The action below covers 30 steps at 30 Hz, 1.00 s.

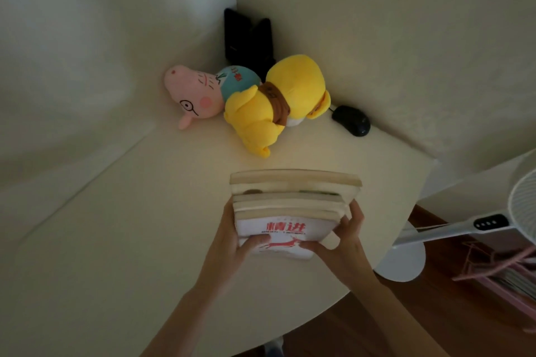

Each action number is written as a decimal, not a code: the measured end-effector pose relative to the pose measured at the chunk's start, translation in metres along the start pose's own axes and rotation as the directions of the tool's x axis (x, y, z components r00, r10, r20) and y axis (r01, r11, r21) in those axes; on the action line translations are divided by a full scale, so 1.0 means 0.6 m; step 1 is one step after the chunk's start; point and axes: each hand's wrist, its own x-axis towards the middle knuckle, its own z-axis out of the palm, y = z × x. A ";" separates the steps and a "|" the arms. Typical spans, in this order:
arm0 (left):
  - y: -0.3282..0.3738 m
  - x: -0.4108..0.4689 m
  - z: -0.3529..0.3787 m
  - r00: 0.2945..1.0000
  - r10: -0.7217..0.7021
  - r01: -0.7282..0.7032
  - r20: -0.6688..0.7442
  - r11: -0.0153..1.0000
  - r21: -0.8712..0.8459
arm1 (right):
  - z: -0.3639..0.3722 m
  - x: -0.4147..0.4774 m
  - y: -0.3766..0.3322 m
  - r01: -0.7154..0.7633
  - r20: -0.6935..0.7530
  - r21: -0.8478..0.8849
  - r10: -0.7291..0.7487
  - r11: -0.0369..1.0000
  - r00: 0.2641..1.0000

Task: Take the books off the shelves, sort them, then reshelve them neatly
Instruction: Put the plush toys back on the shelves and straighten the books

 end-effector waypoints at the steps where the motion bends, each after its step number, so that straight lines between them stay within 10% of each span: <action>1: 0.005 0.004 -0.001 0.999 0.026 -0.026 -0.025 1.000 0.000 | -0.001 0.005 -0.003 -0.002 0.006 0.001 0.002 1.000 1.000; 14: 0.203 -0.073 -0.108 0.920 0.252 -0.292 -0.299 0.952 -0.096 | -0.018 0.011 -0.206 0.209 0.016 0.132 -0.213 0.969 0.977; 30: 0.473 -0.355 -0.307 0.398 0.833 -0.652 -0.384 0.552 0.520 | -0.034 -0.103 -0.607 0.642 -0.004 0.287 -0.669 0.711 0.743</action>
